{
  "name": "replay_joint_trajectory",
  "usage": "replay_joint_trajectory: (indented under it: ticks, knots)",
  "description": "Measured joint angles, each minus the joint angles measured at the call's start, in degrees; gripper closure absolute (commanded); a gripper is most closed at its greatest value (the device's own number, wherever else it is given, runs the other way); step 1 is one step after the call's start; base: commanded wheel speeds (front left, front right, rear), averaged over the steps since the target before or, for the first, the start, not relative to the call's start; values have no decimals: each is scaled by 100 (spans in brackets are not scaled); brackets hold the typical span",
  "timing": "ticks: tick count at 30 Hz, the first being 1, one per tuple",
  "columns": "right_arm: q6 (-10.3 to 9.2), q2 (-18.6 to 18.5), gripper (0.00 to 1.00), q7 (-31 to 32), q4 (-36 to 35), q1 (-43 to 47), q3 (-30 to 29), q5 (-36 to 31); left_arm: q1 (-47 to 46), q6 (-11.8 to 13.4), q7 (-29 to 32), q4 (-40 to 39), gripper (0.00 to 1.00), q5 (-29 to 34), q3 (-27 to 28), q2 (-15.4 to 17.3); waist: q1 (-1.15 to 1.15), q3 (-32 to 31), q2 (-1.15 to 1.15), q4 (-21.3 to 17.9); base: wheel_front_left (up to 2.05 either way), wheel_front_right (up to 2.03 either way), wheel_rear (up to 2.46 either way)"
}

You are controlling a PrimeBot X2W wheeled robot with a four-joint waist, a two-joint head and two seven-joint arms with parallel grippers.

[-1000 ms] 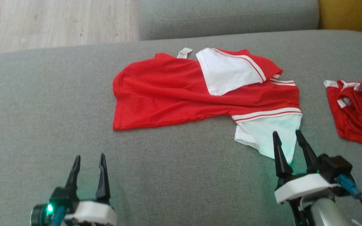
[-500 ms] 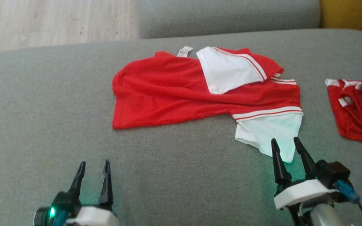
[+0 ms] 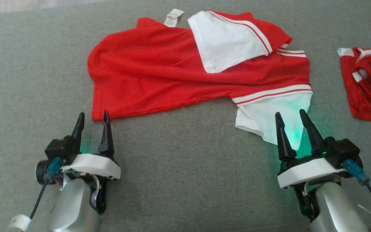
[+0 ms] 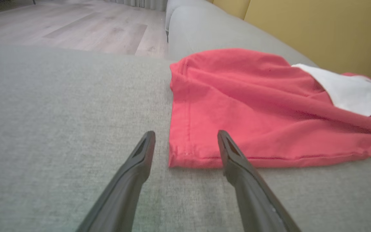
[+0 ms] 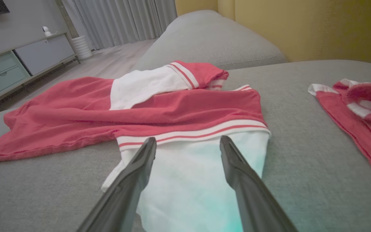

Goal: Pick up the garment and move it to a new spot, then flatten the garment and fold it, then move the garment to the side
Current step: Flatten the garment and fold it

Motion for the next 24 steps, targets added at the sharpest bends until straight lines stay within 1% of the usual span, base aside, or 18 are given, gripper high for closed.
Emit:
replay_joint_trajectory:
  ticks: [1, 3, 5, 6, 7, 8, 10, 12, 17, 22, 24]
  knots:
    - [0, 0, 0, 0, 0, -3, 0, -18, -37, 24, 0, 115, 0, 4, 31, -4, 0, 41, 0, -41, 0, 0, 0]
    - [0, 0, 0, 0, 0, -2, -18, -24, -147, 166, -12, 465, 0, 13, 135, -11, -1, 123, 0, -154, 0, 0, 0]
    - [0, 0, 0, 0, 0, -2, -30, -22, -210, 211, -44, 617, 0, -15, 115, -11, -2, 145, 0, -204, 0, 0, 0]
    - [0, 0, 0, 0, 1, -2, -47, -22, -238, 198, -71, 708, 9, -29, 93, -11, -2, 147, 0, -218, 0, 0, 0]
    - [0, 0, 0, 0, 4, -1, -78, -22, -268, 192, -76, 759, 58, -85, 77, -11, -2, 146, 0, -221, 0, 0, 0]
    - [0, 0, 0, 0, 12, -2, -112, -22, -290, 155, -76, 792, 100, -107, 16, -11, -2, 142, 0, -218, 0, 0, 0]
    - [0, 0, 0, 0, 76, -1, -190, -25, -339, 96, -76, 868, 100, -143, -88, 15, -2, 132, 0, -202, 0, 0, 0]
    - [0, 0, 0, 0, 160, 0, -316, -51, -348, 90, -76, 880, 100, -159, -192, 30, -2, 114, 0, -173, 0, 0, 0]
    - [0, 1, 0, 0, 404, 1, -458, -82, -333, 51, -66, 757, 100, -244, -252, 26, -2, 92, 0, -98, 0, 0, 0]
    - [0, 2, 0, -5, 1042, -1, -516, -198, -194, 48, -66, 532, 100, -243, -388, 4, -2, 91, 0, 14, 0, 0, 0]
    - [0, -2, 0, -52, 1166, -27, -510, -226, -115, 48, -66, 447, 100, -244, -410, 3, -2, 99, 0, 54, 0, 0, 0]
